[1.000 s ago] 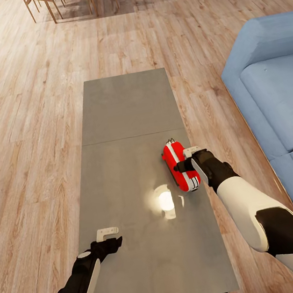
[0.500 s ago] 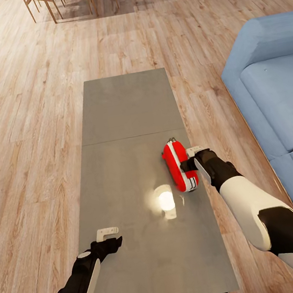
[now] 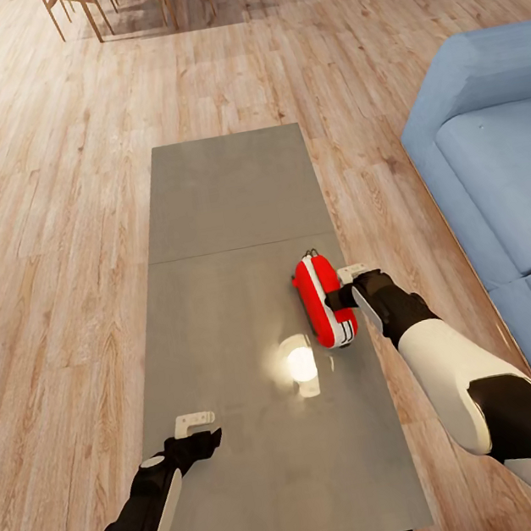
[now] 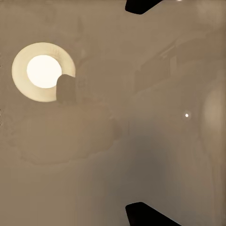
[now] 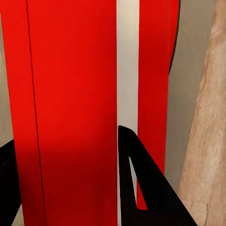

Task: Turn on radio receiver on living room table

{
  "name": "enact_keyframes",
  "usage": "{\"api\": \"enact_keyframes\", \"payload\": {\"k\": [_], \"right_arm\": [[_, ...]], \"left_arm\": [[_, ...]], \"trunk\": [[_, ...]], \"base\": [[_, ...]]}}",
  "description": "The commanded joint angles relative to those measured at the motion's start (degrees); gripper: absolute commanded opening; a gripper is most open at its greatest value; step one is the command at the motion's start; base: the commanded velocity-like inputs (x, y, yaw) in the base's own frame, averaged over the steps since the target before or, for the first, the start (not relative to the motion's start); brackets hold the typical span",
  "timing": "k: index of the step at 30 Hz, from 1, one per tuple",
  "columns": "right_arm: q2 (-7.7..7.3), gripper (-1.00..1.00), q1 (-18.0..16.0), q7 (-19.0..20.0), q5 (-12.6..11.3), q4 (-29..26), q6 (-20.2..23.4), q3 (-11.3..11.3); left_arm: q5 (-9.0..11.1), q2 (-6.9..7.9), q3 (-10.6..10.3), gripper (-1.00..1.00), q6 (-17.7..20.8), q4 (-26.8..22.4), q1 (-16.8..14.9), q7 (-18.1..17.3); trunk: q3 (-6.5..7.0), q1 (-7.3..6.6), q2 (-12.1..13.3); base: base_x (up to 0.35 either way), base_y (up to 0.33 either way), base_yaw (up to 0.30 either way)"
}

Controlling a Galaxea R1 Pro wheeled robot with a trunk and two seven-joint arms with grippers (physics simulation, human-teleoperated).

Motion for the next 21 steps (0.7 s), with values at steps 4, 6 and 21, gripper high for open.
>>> {"api": "enact_keyframes", "payload": {"k": [4, 6, 21], "right_arm": [[-0.04, -1.0, 0.0, 0.13, 0.33, -0.87, 0.51, 0.02], [-0.18, -1.0, 0.0, 0.8, 0.45, -21.43, 12.38, 0.47], [-0.18, -1.0, 0.53, 1.02, 0.18, -34.08, 21.46, 0.46]], "left_arm": [[0.0, 0.0, 0.0, 1.0, -0.01, 0.0, 0.0, 0.0], [-0.02, 0.0, 0.0, 1.0, -0.01, -0.07, 0.0, 0.0], [0.0, 0.0, 0.0, 1.0, -0.01, -0.16, 0.0, 0.0]], "trunk": [[0.0, 0.0, 0.0], [0.0, 0.0, 0.0], [0.0, 0.0, 0.0]], "base": [[0.0, 0.0, 0.0], [0.0, 0.0, 0.0], [0.0, 0.0, 0.0]]}}
